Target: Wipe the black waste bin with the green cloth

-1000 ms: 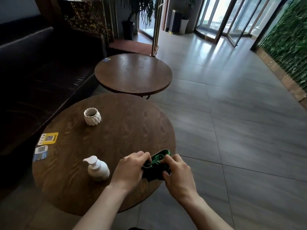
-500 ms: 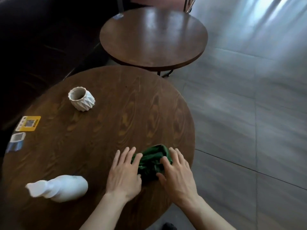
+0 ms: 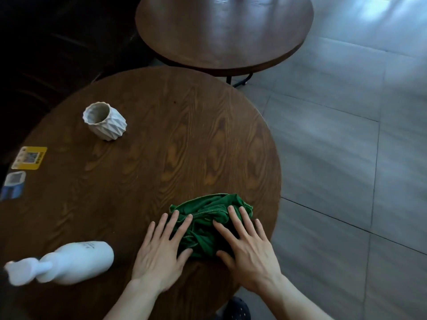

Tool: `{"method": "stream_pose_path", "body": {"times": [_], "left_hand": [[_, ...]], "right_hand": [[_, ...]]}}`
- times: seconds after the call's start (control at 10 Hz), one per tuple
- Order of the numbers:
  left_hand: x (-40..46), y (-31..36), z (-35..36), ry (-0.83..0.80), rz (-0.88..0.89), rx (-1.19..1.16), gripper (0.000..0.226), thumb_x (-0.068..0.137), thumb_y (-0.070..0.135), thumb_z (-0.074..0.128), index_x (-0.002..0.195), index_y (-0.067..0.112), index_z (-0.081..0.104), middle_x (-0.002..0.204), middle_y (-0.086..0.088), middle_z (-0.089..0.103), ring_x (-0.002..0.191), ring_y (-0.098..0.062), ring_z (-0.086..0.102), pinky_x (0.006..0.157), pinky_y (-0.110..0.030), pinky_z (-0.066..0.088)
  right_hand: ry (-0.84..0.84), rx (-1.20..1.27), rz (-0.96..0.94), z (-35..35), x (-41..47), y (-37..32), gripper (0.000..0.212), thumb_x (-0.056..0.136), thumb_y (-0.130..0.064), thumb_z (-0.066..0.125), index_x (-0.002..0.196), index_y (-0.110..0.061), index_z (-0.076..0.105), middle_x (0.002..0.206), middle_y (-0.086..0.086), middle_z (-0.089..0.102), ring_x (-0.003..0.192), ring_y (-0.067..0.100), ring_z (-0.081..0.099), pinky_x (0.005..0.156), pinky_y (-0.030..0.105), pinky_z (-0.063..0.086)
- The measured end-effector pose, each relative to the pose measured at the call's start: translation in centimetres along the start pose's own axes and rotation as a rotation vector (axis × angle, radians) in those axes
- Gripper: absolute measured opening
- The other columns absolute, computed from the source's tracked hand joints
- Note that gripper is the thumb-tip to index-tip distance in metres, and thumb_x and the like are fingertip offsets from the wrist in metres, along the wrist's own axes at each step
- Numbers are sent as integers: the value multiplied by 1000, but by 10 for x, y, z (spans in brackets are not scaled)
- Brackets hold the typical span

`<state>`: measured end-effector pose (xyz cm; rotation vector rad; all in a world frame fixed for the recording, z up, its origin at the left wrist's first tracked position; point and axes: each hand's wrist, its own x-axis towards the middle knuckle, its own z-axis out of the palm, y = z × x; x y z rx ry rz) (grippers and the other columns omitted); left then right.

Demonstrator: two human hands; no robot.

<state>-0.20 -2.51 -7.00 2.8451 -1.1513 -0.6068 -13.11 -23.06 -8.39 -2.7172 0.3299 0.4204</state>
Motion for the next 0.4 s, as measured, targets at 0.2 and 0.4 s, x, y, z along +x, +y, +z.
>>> {"method": "stream_pose_path", "body": {"times": [0.2, 0.4], "left_hand": [[-21, -20, -20, 18, -11, -5, 73, 98, 61, 27, 152, 45, -20, 168, 7, -6, 154, -17, -10, 126, -41, -1], [-51, -28, -72, 50, 34, -14, 70, 97, 63, 25, 153, 47, -13, 168, 9, 1, 155, -17, -6, 126, -40, -1]], "right_hand": [[-44, 52, 119, -18, -25, -9, 73, 102, -59, 42, 160, -50, -3, 174, -2, -11, 161, 28, -7, 130, 48, 16], [-46, 37, 253, -67, -75, -54, 65, 104, -54, 41, 162, -42, 14, 174, 3, 4, 160, 26, 12, 128, 40, 21]]}}
